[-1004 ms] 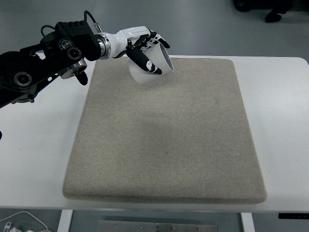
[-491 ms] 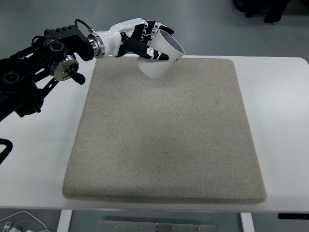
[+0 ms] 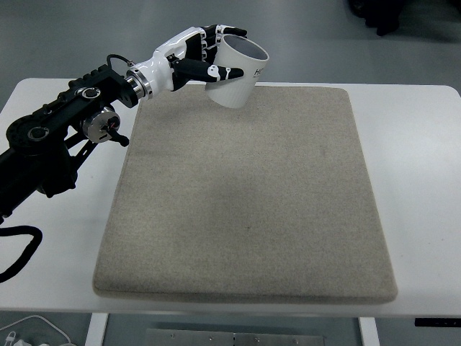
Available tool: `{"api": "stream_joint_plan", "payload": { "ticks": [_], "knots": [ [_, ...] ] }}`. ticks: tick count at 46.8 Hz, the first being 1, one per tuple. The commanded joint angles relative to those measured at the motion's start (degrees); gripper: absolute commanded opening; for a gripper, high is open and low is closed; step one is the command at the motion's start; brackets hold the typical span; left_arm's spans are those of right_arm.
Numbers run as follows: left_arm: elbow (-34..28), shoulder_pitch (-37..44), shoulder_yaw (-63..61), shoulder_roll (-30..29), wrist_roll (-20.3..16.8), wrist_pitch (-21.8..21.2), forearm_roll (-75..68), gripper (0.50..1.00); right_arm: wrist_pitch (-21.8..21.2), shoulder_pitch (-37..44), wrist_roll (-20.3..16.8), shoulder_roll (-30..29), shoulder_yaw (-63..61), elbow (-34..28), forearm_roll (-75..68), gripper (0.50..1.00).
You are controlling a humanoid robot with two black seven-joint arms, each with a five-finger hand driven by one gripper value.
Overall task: Flip white cup upright
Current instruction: 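Rotate the left wrist to turn the cup opening upward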
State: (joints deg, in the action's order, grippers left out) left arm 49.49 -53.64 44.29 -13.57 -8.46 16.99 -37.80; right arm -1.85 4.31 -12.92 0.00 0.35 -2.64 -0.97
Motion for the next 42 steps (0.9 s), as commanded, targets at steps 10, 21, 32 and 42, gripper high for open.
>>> {"api": "stream_joint_plan", "payload": {
  "ticks": [10, 21, 32, 42],
  "knots": [
    [-6.8, 1.9, -0.2, 4.8, -10.3, 1.5, -0.1, 0.5, -0.1, 0.0, 0.0, 0.0, 0.0, 0.0, 0.0, 0.93],
    [-11.0, 4.0, -0.8, 7.2, -19.7, 1.5, -1.0, 0.5, -0.1, 0.0, 0.0, 0.0, 0.0, 0.0, 0.0, 0.93],
    [-14.9, 4.2, -1.7, 7.9, -26.5, 1.4, -1.5, 0.5, -0.1, 0.0, 0.0, 0.0, 0.0, 0.0, 0.0, 0.93],
    [-16.3, 4.8, -5.4, 8.0, -26.5, -0.5, -5.2, 0.5, -0.1, 0.0, 0.0, 0.0, 0.0, 0.0, -0.1, 0.93]
  ]
}}
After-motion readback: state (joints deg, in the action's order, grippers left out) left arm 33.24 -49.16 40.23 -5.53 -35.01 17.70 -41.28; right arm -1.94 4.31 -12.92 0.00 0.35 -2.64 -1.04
